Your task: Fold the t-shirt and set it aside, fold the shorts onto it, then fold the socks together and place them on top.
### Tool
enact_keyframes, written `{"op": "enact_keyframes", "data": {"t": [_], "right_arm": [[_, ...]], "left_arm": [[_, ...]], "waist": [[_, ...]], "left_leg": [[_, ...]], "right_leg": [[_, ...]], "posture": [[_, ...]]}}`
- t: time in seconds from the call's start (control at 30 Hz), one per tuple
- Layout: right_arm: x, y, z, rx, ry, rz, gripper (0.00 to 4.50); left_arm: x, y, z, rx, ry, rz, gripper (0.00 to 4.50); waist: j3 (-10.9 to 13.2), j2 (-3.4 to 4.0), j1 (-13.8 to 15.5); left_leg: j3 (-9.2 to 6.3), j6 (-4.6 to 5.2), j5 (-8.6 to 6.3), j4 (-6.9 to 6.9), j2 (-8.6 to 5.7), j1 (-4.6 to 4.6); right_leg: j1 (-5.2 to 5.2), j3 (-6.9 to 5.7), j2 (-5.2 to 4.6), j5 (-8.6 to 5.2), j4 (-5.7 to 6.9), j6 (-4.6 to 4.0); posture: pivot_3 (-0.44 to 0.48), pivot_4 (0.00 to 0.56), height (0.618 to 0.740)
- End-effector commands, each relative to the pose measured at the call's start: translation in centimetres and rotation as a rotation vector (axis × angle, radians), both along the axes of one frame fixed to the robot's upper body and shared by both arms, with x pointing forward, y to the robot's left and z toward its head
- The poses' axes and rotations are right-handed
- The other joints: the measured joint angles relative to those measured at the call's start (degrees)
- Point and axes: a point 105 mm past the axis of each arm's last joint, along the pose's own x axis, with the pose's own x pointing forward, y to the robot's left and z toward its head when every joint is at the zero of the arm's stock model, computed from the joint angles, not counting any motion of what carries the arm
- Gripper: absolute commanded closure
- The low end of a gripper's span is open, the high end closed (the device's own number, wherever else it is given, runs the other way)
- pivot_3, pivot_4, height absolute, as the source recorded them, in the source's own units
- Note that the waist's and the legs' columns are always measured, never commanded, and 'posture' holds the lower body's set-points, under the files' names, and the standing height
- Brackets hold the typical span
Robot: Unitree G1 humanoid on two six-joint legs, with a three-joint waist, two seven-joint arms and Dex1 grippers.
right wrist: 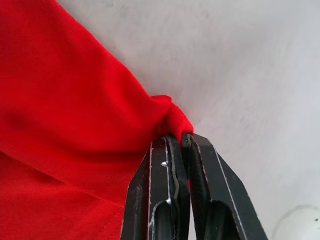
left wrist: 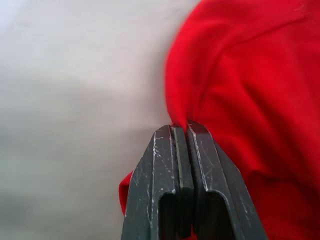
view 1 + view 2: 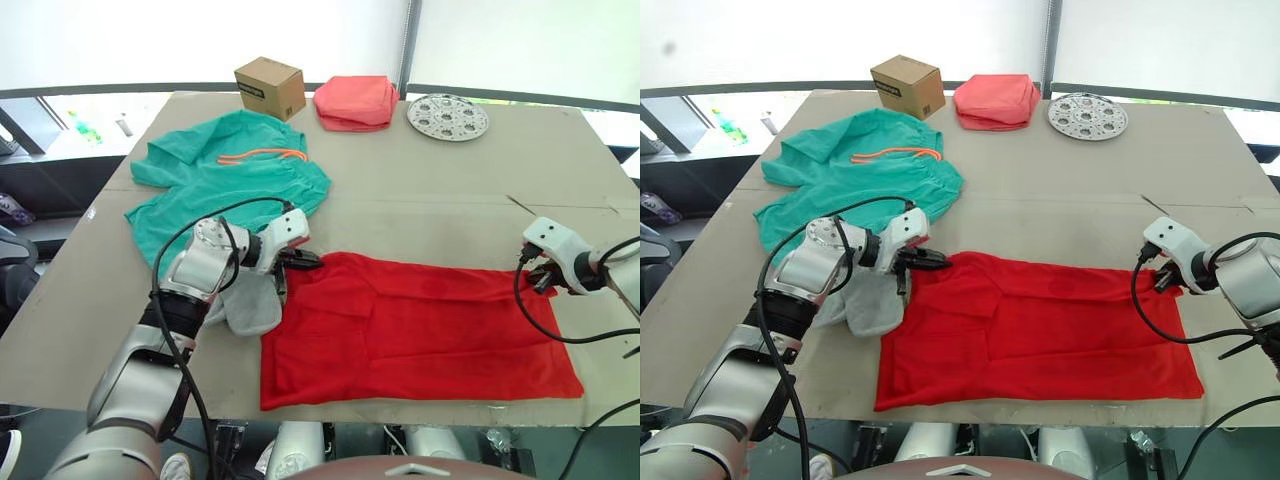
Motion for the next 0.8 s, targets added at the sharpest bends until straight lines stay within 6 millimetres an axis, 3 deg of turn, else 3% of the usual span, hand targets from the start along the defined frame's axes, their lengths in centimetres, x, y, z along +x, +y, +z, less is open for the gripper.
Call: {"op": "enact_keyframes", "data": {"t": [0.03, 0.1, 0.27, 0.4, 0.57, 0.8], "right_arm": [[2.2, -0.6, 2.3, -0.075, -0.093, 0.026, 4.5], [3.4, -0.7, 2.6, -0.116, -0.11, 0.042, 4.5], [8.4, 0.2, 4.6, -0.202, -0.217, 0.073, 4.5], [11.8, 1.6, 6.0, -0.267, -0.31, 0.096, 4.5], [13.7, 4.6, 6.7, -0.238, -0.374, 0.139, 4.5], [14.5, 7.7, 6.2, -0.203, -0.4, 0.212, 4.5]], "left_arm": [[-0.7, -1.8, 1.6, -0.045, 0.012, -0.048, 4.46], [-0.5, -2.2, 1.8, -0.045, 0.009, -0.028, 4.46], [0.1, -2.8, 2.0, -0.101, 0.017, 0.142, 4.46], [-0.7, -1.9, 1.6, -0.139, 0.017, 0.33, 4.46], [-3.8, -1.0, 1.5, -0.217, 0.065, 0.506, 4.46], [-8.6, -1.1, 0.1, -0.277, 0.139, 0.656, 4.46]], "waist": [[0.1, 0.08, 0.0], [0.1, 0.09, 0.0], [0.1, 0.11, -0.2], [0.1, 0.14, -0.4], [0.1, 0.15, -0.5], [0.2, 0.22, -0.5]], "left_leg": [[0.01, 0.0, 0.0, 0.01, -0.01, -0.01], [0.03, 0.0, 0.01, 0.0, -0.01, 0.02], [0.2, -0.19, 0.13, -0.02, -0.01, 0.04], [0.34, -0.24, 0.16, -0.05, 0.04, 0.1], [0.36, -0.26, 0.16, -0.14, 0.05, 0.11], [0.27, -0.27, 0.15, -0.08, -0.02, 0.15]], "right_leg": [[-0.01, 0.01, 0.01, 0.0, 0.0, 0.0], [-0.01, 0.03, 0.06, 0.0, 0.01, 0.01], [-0.07, 0.24, 0.19, 0.0, 0.05, 0.04], [-0.1, 0.42, 0.28, -0.02, 0.13, 0.08], [-0.11, 0.45, 0.16, -0.06, 0.14, 0.15], [0.03, 0.31, 0.0, -0.05, 0.16, 0.14]], "posture": [[0.0, 0.15, 0.74], [0.0, 0.15, 0.74], [0.0, 0.15, 0.74], [0.0, 0.15, 0.74], [0.0, 0.15, 0.74], [0.0, 0.15, 0.74]]}}
